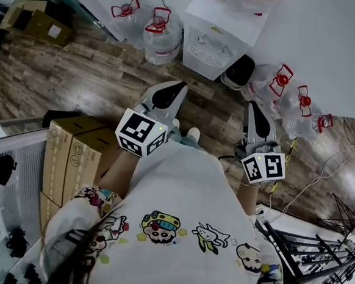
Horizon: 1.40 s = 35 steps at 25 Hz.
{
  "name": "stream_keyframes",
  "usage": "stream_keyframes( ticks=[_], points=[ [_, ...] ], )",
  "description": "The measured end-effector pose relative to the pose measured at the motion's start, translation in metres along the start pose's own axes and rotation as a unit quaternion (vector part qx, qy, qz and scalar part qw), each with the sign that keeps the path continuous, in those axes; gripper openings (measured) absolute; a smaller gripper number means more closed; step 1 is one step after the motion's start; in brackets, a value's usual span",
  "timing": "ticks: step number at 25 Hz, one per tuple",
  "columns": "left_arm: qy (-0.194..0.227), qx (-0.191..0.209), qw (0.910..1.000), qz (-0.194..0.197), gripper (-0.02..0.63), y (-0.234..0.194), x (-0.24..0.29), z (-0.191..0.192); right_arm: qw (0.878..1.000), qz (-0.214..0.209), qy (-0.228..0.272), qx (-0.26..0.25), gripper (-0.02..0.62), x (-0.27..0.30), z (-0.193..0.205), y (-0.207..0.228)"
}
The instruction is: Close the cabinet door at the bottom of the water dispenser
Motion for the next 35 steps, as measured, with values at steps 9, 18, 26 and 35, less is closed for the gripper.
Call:
stream_keyframes(
  ticks=[9, 18, 26, 35],
  points=[
    [0.012, 0.014, 0.9998, 0.0, 0.0, -0.0042, 0.0038, -0.0096, 1.0, -0.008, 0.0, -0.007, 0.009, 0.0079, -0.0005, -0.0023],
    [0.01, 0.014, 0.9998, -0.006, 0.0, -0.0045, 0.0043, -0.0089, 1.0, -0.005, -0.007, -0.003, 0.009, 0.0057, 0.002, 0.0015],
    [0.008, 0.017, 0.9998, -0.003, 0.0, -0.0025, 0.0062, -0.0082, 1.0, -0.014, -0.021, -0.009, 0.009, 0.0035, 0.0055, 0.0],
    [0.003, 0.017, 0.9998, -0.01, 0.0, -0.0054, 0.0044, -0.006, 1.0, -0.01, -0.023, -0.005, 0.009, 0.0058, 0.0075, 0.0018]
  ],
)
Point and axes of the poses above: the fingertips, and each gripper's own axes: x forward along the fingers, y to its right, z out of its underside, the point moved 6 cm from there along -x, backward along the fingers, and after that the axes turned 5 degrees about y, right-handed, at the moved point
